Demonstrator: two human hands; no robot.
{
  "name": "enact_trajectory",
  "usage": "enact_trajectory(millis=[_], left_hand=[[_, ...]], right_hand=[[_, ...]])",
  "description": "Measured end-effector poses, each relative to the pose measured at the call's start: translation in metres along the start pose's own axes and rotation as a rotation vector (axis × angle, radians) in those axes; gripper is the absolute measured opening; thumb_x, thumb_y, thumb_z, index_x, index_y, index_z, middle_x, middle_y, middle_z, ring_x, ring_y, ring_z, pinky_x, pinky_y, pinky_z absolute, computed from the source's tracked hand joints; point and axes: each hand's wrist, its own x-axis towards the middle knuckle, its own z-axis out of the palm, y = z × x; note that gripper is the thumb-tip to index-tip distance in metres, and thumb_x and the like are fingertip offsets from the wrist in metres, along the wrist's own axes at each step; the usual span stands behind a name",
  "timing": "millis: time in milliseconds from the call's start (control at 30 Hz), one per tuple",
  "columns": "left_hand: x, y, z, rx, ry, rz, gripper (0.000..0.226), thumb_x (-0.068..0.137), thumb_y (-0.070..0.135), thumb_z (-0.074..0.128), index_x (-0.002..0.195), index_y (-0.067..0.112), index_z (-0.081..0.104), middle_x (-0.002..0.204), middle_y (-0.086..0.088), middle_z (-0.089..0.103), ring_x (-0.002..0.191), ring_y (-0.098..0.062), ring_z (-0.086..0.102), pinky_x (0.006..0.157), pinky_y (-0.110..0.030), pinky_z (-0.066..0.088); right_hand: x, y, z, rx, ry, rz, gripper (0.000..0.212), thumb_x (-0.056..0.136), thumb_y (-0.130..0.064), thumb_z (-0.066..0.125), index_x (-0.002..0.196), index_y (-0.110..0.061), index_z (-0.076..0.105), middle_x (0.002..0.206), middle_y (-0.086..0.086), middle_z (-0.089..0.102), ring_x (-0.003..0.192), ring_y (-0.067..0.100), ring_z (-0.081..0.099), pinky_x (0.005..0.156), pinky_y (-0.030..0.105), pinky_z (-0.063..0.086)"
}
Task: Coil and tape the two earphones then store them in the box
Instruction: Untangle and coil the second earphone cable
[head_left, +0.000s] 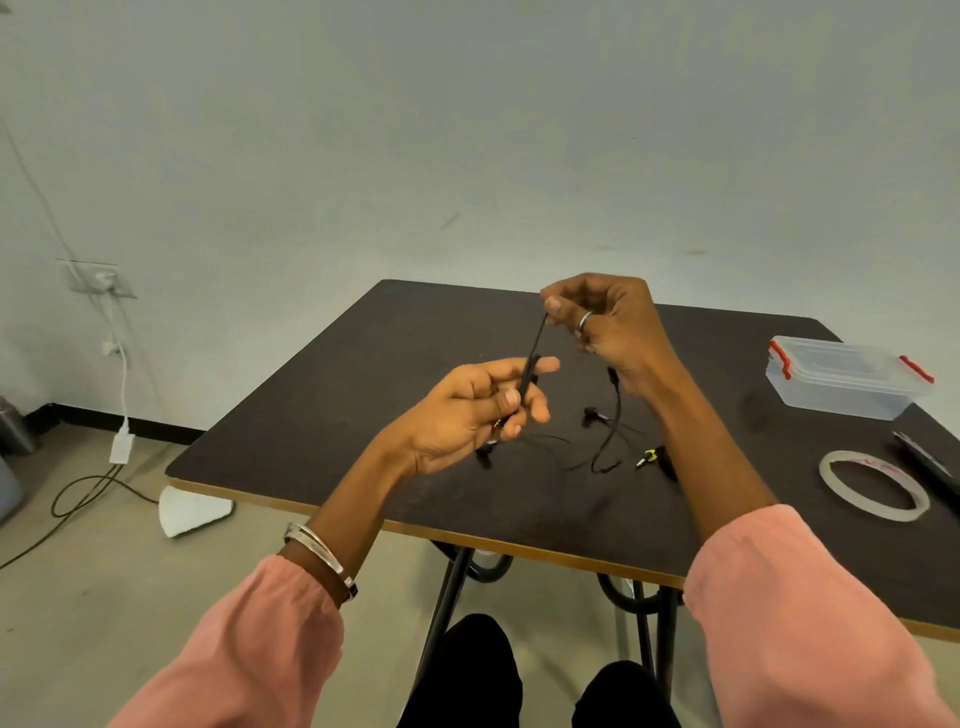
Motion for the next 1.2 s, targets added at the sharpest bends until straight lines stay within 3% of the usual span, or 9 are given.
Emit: enact_trajectory(millis=[133, 333, 467, 567, 733, 933, 1033, 1100, 1200], left_hand=[[0.005, 0.004, 0.001, -0.194, 0.13, 0.093, 0.038, 0.099, -0.004, 0.032, 0.133, 0.002, 0.048, 0.083, -0.008, 0.061, 0.058, -0.009, 0.047, 0.058, -0.019, 0.044], [0.017, 0.007, -0.002, -0.193, 0.403, 0.111, 0.029, 0.101, -0.004, 0.03, 0.123, -0.002, 0.049, 0.095, -0.011, 0.072, 0.054, -0.01, 0.049, 0.055, -0.019, 0.044], [0.023, 0.006, -0.007, -0.065, 0.502, 0.1, 0.025, 0.101, -0.005, 0.029, 0.095, 0.006, 0.051, 0.101, -0.011, 0.072, 0.058, -0.011, 0.053, 0.057, -0.02, 0.041], [0.024, -0.003, -0.01, 0.16, 0.549, 0.073, 0.025, 0.102, -0.003, 0.028, 0.102, -0.001, 0.052, 0.109, -0.011, 0.068, 0.061, -0.009, 0.056, 0.059, -0.018, 0.046], [0.021, -0.018, -0.013, 0.35, 0.503, 0.032, 0.023, 0.101, -0.002, 0.032, 0.109, -0.012, 0.051, 0.103, -0.009, 0.07, 0.075, -0.022, 0.066, 0.074, -0.026, 0.056], [0.02, -0.022, -0.007, 0.446, 0.409, 0.027, 0.024, 0.101, -0.002, 0.034, 0.108, -0.008, 0.056, 0.087, -0.01, 0.068, 0.072, -0.011, 0.066, 0.073, -0.026, 0.053], [0.018, -0.021, -0.002, 0.397, 0.358, 0.006, 0.024, 0.101, -0.003, 0.031, 0.112, -0.01, 0.052, 0.092, -0.016, 0.066, 0.076, -0.016, 0.068, 0.074, -0.029, 0.055], [0.015, -0.017, 0.001, 0.361, 0.287, 0.001, 0.026, 0.101, -0.004, 0.03, 0.116, -0.01, 0.05, 0.091, -0.013, 0.066, 0.075, -0.017, 0.067, 0.072, -0.028, 0.054], [0.012, -0.012, 0.004, 0.334, 0.21, -0.008, 0.03, 0.101, -0.004, 0.029, 0.118, -0.001, 0.053, 0.087, -0.009, 0.066, 0.066, -0.014, 0.058, 0.066, -0.026, 0.048]], right_hand=[[-0.018, 0.03, 0.011, -0.007, -0.001, 0.094, 0.013, 0.093, -0.011, 0.06, 0.089, -0.007, 0.071, 0.069, 0.005, 0.065, 0.047, 0.009, 0.043, 0.042, 0.021, 0.033], [-0.053, 0.051, 0.04, -0.106, -0.158, 0.196, 0.015, 0.095, -0.013, 0.056, 0.095, -0.008, 0.07, 0.071, 0.006, 0.068, 0.05, 0.01, 0.05, 0.04, 0.021, 0.041], [-0.067, 0.043, 0.053, -0.265, -0.353, 0.175, 0.015, 0.094, -0.01, 0.058, 0.106, -0.006, 0.065, 0.082, 0.013, 0.07, 0.058, 0.012, 0.062, 0.051, 0.024, 0.055], [-0.068, 0.031, 0.054, -0.378, -0.47, 0.171, 0.014, 0.092, -0.005, 0.058, 0.102, 0.006, 0.061, 0.083, 0.011, 0.068, 0.062, 0.015, 0.066, 0.058, 0.032, 0.06], [-0.062, 0.01, 0.041, -0.448, -0.401, 0.147, 0.028, 0.092, -0.002, 0.058, 0.119, -0.009, 0.063, 0.086, 0.001, 0.067, 0.063, 0.013, 0.064, 0.059, 0.031, 0.06], [-0.041, -0.007, 0.022, -0.683, -0.308, 0.04, 0.023, 0.088, -0.004, 0.064, 0.111, -0.007, 0.067, 0.09, 0.007, 0.072, 0.059, 0.015, 0.068, 0.056, 0.017, 0.056], [-0.031, -0.01, 0.016, -0.721, -0.26, -0.02, 0.017, 0.085, -0.005, 0.069, 0.102, -0.008, 0.071, 0.082, 0.002, 0.07, 0.054, 0.0, 0.059, 0.054, 0.005, 0.048], [-0.027, -0.01, 0.012, -0.68, -0.236, -0.034, 0.012, 0.083, -0.01, 0.073, 0.095, -0.011, 0.073, 0.077, -0.002, 0.069, 0.053, -0.004, 0.056, 0.053, 0.003, 0.044], [-0.028, -0.007, 0.007, -0.441, -0.22, 0.04, 0.007, 0.084, -0.008, 0.07, 0.091, -0.009, 0.072, 0.081, 0.01, 0.072, 0.056, 0.003, 0.061, 0.057, 0.015, 0.052]])
